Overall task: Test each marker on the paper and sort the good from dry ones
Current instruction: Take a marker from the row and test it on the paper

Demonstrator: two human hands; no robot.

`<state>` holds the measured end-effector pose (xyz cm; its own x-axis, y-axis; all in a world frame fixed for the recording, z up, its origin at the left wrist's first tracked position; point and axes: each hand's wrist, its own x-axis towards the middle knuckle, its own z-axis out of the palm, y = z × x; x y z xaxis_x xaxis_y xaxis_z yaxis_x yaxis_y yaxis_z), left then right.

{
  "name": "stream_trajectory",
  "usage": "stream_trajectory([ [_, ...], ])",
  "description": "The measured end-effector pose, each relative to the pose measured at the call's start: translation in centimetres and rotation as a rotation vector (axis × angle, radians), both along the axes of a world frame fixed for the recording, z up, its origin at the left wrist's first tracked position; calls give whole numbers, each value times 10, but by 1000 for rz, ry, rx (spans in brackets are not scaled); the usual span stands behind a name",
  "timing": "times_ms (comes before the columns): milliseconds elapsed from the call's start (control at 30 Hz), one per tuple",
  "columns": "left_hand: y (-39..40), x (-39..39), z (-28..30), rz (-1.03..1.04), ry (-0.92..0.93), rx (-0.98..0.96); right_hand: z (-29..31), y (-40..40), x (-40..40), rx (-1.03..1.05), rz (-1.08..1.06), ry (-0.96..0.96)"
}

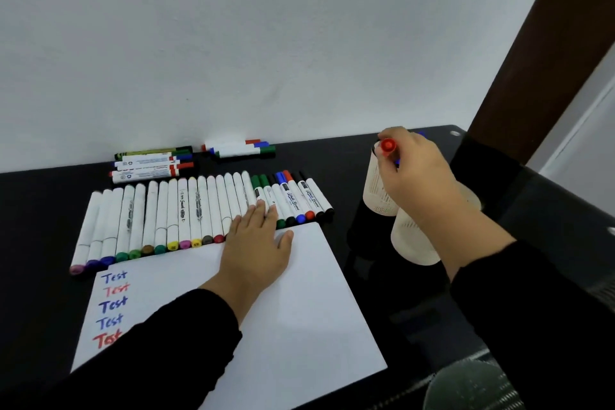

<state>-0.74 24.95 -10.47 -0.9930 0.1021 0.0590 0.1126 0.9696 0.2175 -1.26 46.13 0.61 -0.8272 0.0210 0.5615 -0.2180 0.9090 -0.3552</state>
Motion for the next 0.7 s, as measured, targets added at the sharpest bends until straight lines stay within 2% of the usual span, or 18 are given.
stream_trajectory([
  [200,0,0,1,7,3,-8,9,19,-13,9,-115,-183],
  [467,1,-1,0,7,15,-3,21,32,-35,-119,-181,-406],
  [700,2,-3,-2,23,36,5,23,37,-40,-102,-135,-418],
])
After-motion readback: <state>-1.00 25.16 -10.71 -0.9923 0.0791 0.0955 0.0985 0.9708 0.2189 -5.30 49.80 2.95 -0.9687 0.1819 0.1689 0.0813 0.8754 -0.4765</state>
